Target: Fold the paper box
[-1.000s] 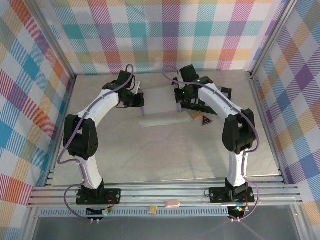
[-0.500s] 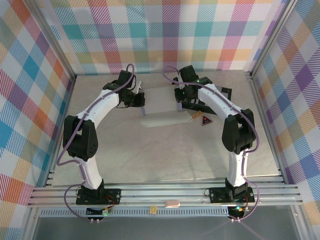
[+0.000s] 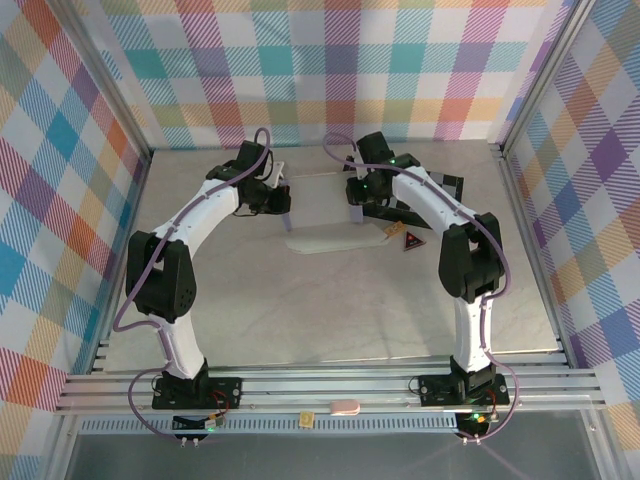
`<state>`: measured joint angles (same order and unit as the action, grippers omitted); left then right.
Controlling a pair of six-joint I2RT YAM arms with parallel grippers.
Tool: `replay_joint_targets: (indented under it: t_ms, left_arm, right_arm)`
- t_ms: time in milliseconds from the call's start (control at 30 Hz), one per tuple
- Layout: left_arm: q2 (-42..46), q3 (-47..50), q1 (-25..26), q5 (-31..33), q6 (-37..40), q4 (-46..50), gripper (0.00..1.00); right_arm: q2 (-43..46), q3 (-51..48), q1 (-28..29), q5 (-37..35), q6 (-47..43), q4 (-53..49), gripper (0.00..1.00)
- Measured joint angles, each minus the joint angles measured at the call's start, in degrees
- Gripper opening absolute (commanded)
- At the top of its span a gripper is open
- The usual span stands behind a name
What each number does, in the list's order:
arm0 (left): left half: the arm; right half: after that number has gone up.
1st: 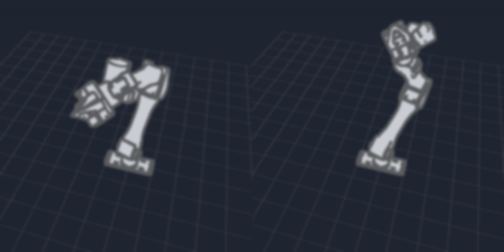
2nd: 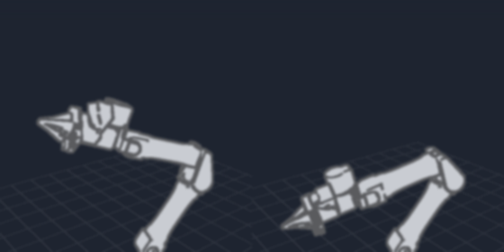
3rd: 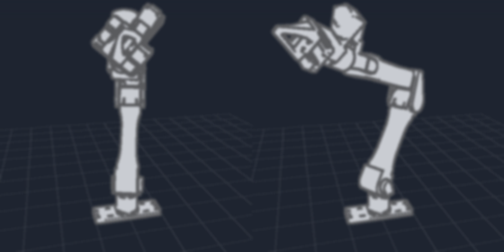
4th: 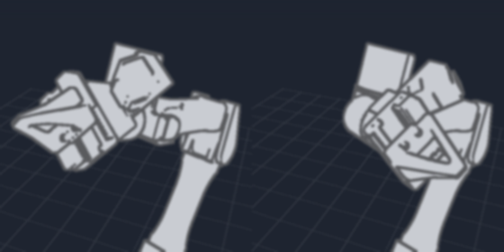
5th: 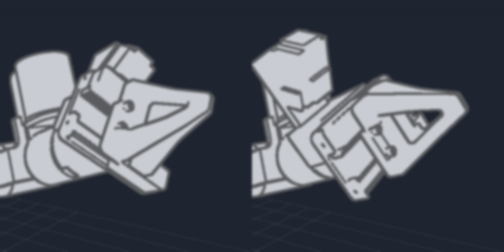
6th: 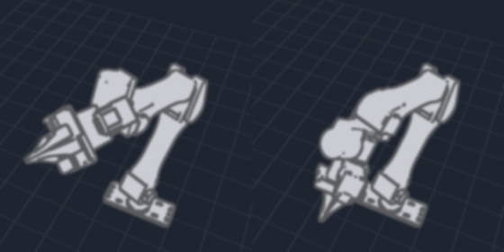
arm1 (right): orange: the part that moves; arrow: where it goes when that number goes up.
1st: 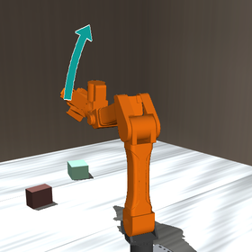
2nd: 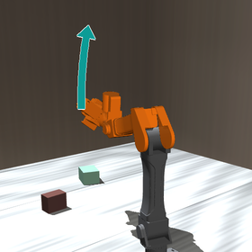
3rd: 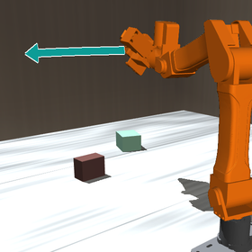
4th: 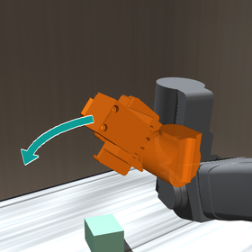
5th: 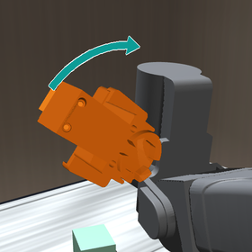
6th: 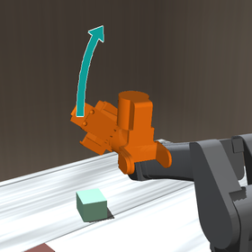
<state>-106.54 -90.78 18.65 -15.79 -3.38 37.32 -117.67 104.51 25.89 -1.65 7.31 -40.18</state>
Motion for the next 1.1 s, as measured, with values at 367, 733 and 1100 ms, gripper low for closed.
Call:
replay_joint_targets:
  t_ms: [367,733,1100]
  left_arm:
    - [0.00,-0.02,0.07,0.28,0.02,0.04,0.00]
    - [0.00,-0.02,1.22,0.28,-0.22,-1.60,0.00]
    - [0.00,0.02,2.69,0.48,-1.75,-2.62,0.00]
  right_arm:
    - [-1.55,0.72,-0.59,-0.44,1.14,-0.02,0.10]
    - [-3.76,7.34,2.84,-16.83,9.01,-8.39,0.00]
    - [-13.16,22.95,7.50,-35.28,20.46,-26.03,0.00]
